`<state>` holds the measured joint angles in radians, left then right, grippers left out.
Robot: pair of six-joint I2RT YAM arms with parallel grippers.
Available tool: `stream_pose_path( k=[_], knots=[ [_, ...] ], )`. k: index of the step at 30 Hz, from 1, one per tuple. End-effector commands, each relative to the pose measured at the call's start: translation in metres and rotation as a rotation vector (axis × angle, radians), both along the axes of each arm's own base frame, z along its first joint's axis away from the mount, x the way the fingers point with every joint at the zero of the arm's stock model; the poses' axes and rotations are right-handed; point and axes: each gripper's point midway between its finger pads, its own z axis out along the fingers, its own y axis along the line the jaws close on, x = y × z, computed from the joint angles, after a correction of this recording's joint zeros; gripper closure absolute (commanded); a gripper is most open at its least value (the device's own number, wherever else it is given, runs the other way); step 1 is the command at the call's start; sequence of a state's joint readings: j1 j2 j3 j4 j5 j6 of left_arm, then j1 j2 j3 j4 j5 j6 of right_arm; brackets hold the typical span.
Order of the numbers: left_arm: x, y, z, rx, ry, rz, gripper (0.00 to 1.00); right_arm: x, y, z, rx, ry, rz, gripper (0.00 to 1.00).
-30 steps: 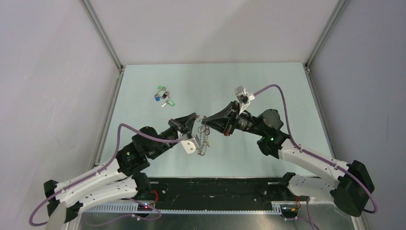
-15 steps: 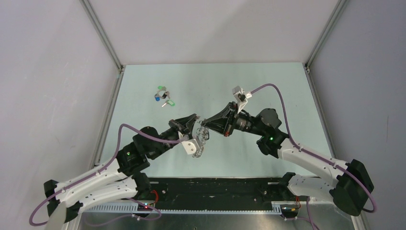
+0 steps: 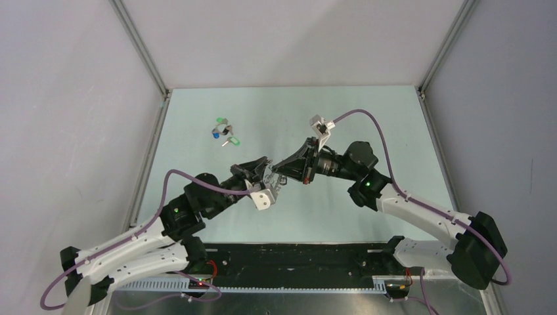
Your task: Remove the keys from the keyring
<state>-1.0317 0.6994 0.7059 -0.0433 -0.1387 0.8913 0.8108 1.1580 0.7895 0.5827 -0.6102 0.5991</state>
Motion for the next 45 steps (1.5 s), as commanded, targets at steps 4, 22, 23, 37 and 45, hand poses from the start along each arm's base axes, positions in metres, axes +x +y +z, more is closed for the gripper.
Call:
stream_pose_path(
  k=[4, 22, 23, 37, 45],
  knots=[
    [0.002, 0.004, 0.036, -0.114, -0.065, 0.017, 1.0, -0.009, 0.009, 0.002, -0.031, 0.011, 0.084, 1.0],
    [-0.01, -0.008, 0.032, -0.118, -0.051, -0.075, 1.0, 0.003, 0.007, 0.019, -0.002, -0.168, 0.05, 1.0],
    [-0.011, -0.008, 0.031, -0.117, -0.049, -0.08, 1.0, 0.003, 0.007, 0.021, 0.001, -0.175, 0.051, 1.0],
    [-0.008, -0.006, 0.033, -0.114, -0.056, -0.061, 1.0, 0.0, 0.015, 0.009, -0.012, -0.001, 0.123, 1.0],
    [-0.006, -0.003, 0.034, -0.115, -0.064, -0.042, 1.0, -0.005, 0.015, 0.002, -0.026, 0.049, 0.147, 1.0]
  ],
)
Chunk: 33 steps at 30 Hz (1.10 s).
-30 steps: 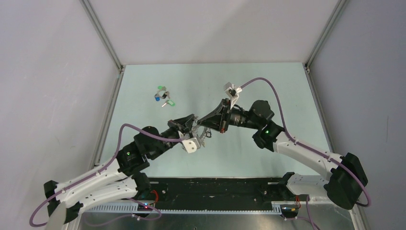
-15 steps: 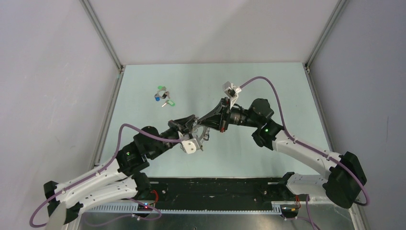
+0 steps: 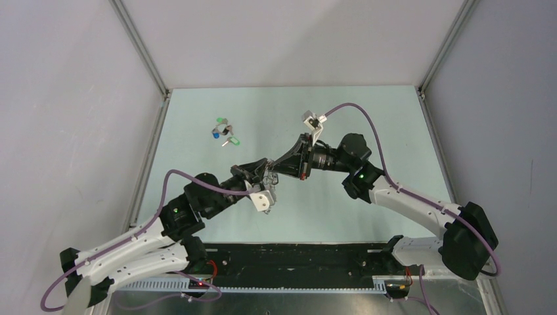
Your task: Remove the keys from the keyring
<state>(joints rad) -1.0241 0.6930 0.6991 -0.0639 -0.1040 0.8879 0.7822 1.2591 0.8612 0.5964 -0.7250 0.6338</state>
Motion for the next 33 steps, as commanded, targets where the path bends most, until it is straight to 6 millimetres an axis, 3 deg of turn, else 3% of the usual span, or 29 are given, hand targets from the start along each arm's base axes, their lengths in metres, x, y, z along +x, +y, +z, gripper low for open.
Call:
stream_pose_path(
  k=[1, 16, 33],
  knots=[
    [-0.003, -0.001, 0.041, -0.131, -0.079, -0.013, 1.0, -0.011, 0.003, 0.004, -0.005, 0.027, 0.059, 1.0],
    [0.001, 0.005, 0.045, -0.134, -0.094, 0.017, 1.0, -0.026, 0.002, -0.019, -0.092, 0.095, 0.098, 1.0],
    [0.007, 0.012, 0.046, -0.136, -0.103, 0.057, 1.0, -0.041, -0.005, -0.06, -0.233, 0.151, 0.147, 1.0]
  ],
)
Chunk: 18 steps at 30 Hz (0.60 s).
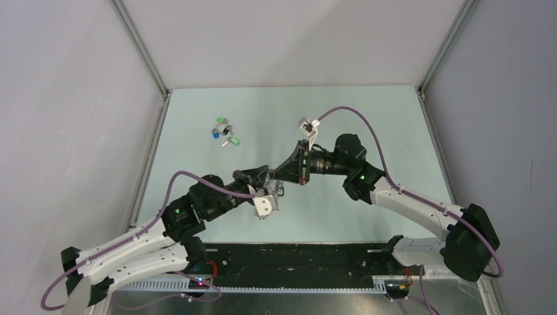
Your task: Remove the keys from the keyring
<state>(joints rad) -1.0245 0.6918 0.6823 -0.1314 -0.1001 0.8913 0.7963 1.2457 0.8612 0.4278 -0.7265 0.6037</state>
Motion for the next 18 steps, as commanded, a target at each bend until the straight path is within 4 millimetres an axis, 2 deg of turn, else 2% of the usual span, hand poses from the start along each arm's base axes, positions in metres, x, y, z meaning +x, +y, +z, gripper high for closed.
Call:
stream_pose_path(
  k=[1, 10, 18],
  knots=[
    [0.01, 0.01, 0.07, -0.208, -0.145, 0.064, 1.0, -0.034, -0.006, -0.036, -0.13, 0.08, 0.136, 1.0],
    [0.017, 0.013, 0.073, -0.223, -0.146, 0.1, 1.0, -0.043, -0.008, -0.055, -0.194, 0.109, 0.181, 1.0],
    [0.035, 0.013, 0.086, -0.235, -0.162, 0.142, 1.0, -0.044, -0.007, -0.074, -0.267, 0.114, 0.216, 1.0]
  ],
)
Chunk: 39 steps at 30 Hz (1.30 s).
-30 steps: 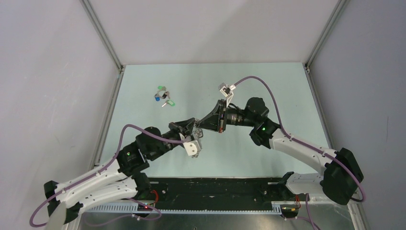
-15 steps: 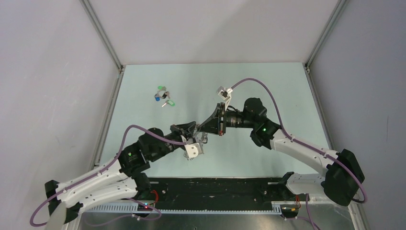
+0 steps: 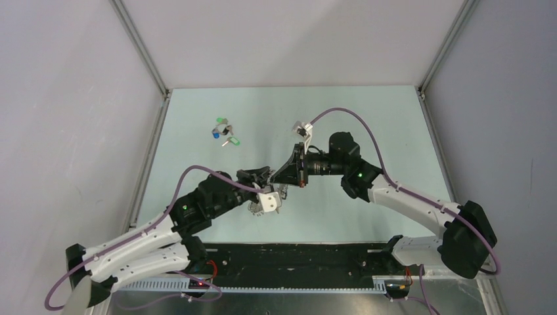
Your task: Remove the keys from the keyring
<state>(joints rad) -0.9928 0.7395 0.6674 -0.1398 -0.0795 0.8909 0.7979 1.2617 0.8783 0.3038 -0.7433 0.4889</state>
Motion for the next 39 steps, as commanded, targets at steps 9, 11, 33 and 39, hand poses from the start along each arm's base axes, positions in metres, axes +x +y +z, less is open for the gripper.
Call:
stream_pose_path(
  k=[9, 11, 33, 39],
  knots=[
    [0.048, 0.014, 0.13, -0.315, -0.217, 0.169, 1.0, -0.02, -0.023, -0.07, -0.281, 0.121, 0.1, 1.0],
    [0.048, 0.01, 0.132, -0.327, -0.208, 0.151, 1.0, -0.013, -0.028, -0.072, -0.292, 0.116, 0.072, 1.0],
    [0.024, 0.011, 0.117, -0.395, -0.167, 0.065, 1.0, 0.021, -0.05, -0.04, -0.214, -0.101, -0.101, 0.84],
    [0.02, 0.011, 0.118, -0.402, -0.17, 0.051, 1.0, 0.039, -0.065, 0.012, 0.018, -0.292, -0.32, 0.35]
  ],
)
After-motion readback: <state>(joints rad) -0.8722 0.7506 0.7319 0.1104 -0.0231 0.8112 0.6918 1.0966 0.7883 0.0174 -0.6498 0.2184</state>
